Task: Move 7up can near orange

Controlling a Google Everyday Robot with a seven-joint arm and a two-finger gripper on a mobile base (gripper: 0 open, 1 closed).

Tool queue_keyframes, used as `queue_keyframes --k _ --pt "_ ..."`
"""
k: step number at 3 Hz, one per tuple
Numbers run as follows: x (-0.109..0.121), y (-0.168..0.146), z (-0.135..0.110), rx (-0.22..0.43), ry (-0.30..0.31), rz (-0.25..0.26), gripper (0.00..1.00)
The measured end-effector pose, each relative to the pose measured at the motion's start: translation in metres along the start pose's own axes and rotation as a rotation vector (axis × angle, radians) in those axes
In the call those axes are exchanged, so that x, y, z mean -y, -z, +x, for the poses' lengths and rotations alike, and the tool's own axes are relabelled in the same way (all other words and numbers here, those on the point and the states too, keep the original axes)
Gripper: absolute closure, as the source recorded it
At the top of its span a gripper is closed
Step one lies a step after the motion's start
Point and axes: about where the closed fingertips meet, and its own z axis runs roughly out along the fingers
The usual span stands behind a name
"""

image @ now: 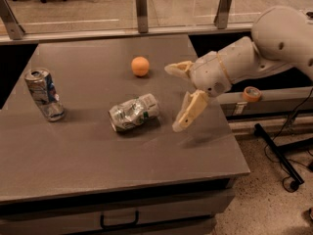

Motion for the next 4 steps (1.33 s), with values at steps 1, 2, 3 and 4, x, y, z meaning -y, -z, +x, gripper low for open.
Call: queue_keyframes --k 1,2,3,4 --pt "0.014 -0.028 0.013 0.071 0.008 -0.054 0.0" --pt "0.017 -0.046 0.021 0.094 -0.001 -0.113 0.17" --pt "0.015 -0.06 0.026 0.099 -0.031 -0.199 0.42" --pt "0.016 -0.057 0.022 0.099 -0.031 -0.2 0.65"
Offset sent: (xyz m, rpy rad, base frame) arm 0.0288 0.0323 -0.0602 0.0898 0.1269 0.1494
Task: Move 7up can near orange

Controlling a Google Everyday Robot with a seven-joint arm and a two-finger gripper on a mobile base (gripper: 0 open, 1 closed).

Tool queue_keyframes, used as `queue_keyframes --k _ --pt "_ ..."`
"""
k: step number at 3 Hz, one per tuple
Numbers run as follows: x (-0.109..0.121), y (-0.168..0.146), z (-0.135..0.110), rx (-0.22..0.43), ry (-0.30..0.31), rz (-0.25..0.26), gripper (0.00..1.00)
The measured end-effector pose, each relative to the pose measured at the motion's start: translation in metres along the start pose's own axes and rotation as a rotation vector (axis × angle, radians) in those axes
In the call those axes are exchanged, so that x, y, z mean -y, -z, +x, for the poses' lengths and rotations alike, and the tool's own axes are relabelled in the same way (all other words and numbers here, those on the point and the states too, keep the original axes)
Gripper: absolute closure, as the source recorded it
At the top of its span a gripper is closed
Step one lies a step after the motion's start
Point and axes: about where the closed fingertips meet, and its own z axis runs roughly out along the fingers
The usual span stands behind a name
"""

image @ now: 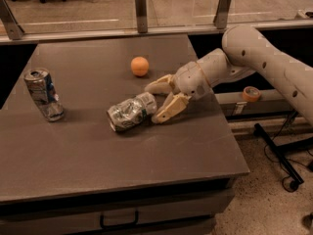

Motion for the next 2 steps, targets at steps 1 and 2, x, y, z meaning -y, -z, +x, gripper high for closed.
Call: queue_keyframes --k 1,2 --pt "0.0 0.0014 -0.0023 0.0 0.0 0.0 0.62" --pt "0.0 0.0016 -0.0027 0.0 0.0 0.0 0.39"
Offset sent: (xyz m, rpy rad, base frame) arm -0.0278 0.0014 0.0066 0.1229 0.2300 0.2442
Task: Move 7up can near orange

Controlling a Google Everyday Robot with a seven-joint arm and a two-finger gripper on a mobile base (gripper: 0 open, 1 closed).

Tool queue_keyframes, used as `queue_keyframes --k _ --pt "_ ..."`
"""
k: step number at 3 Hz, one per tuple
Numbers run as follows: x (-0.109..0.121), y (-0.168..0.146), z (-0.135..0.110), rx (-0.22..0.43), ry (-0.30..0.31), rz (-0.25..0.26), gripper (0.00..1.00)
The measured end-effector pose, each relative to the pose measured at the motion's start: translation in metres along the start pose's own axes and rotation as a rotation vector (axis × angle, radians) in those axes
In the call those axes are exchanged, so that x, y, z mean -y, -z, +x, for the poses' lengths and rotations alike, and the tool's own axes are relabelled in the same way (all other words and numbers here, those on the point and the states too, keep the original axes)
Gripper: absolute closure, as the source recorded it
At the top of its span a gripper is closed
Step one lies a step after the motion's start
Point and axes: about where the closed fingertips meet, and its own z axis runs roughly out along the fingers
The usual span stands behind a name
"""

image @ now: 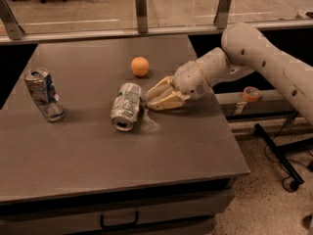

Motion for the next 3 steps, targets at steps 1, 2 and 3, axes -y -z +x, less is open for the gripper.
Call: queue_keyframes --k 1,2,3 --pt "0.0 0.0 0.0 0.0 0.0 0.0 0.16" --pt "-0.004 0.0 -0.007 0.024 -0.004 -0.049 0.0" --pt "-0.006 0.005 -0.033 -0.009 0.036 -0.103 0.0"
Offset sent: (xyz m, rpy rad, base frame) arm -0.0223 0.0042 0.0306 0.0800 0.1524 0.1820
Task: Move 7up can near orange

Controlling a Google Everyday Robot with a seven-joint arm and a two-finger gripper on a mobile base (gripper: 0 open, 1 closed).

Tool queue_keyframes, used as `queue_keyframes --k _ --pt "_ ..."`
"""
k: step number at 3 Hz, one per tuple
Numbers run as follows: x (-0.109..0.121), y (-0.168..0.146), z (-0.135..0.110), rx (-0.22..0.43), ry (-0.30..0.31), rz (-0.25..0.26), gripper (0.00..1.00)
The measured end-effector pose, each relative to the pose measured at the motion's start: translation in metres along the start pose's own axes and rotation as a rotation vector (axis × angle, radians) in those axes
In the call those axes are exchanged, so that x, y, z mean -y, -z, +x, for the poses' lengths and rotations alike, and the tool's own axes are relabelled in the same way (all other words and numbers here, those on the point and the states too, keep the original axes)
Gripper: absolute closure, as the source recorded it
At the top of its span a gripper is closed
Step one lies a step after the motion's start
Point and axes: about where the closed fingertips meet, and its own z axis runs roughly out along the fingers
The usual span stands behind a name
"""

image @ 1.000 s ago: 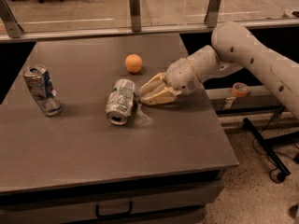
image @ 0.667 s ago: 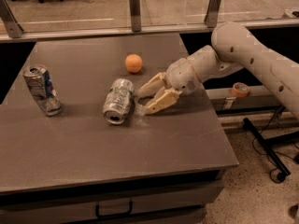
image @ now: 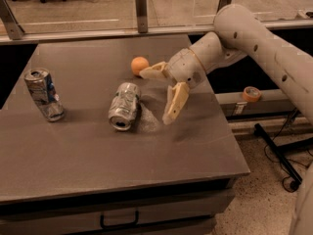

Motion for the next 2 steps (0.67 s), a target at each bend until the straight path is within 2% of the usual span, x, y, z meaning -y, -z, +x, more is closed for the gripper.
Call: queue_keyframes --k 1,2 --pt "0.002 0.004 -0.033 -0.16 0.122 -0.024 0.0" --pt "0.004 -0.005 -0.059 -0.36 0.274 -0.033 0.0"
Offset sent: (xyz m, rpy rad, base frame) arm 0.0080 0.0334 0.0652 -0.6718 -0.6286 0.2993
